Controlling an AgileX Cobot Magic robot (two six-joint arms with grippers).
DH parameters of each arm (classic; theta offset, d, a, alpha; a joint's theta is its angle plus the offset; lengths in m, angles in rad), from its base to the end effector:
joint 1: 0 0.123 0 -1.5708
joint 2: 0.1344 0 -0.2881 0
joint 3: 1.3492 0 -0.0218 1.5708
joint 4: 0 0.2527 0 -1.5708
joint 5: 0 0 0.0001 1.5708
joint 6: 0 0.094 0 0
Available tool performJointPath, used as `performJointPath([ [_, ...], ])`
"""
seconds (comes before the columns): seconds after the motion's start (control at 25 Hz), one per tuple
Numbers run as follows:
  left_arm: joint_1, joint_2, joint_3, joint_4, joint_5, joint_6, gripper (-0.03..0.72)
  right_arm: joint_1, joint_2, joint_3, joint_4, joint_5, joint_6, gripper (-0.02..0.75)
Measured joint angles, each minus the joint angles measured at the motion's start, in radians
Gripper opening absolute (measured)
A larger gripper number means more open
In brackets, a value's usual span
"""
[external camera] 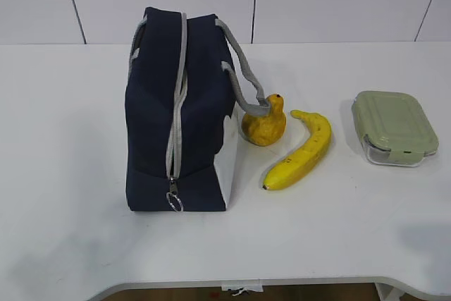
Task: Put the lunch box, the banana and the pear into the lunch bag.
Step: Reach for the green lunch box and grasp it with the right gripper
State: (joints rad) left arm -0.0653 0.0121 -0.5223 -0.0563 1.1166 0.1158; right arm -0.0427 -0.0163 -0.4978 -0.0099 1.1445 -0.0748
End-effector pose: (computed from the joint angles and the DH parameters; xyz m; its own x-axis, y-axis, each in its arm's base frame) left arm -0.0072 -0.0043 0.2786 -0.4826 0.1226 -0.8672 0.1535 0.9867 0.0540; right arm -0.0097 -0.0004 0.2692 -0.5188 -0.0567 -0.8530 0.0095 0.9974 -0.0721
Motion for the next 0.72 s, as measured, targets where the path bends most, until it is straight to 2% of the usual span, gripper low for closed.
performJointPath([
  [0.72, 0.000, 0.000, 0.000, 0.000, 0.000, 0.000, 0.243, 0.000, 0.000, 0.000, 0.000, 0.000, 0.000, 0.387],
])
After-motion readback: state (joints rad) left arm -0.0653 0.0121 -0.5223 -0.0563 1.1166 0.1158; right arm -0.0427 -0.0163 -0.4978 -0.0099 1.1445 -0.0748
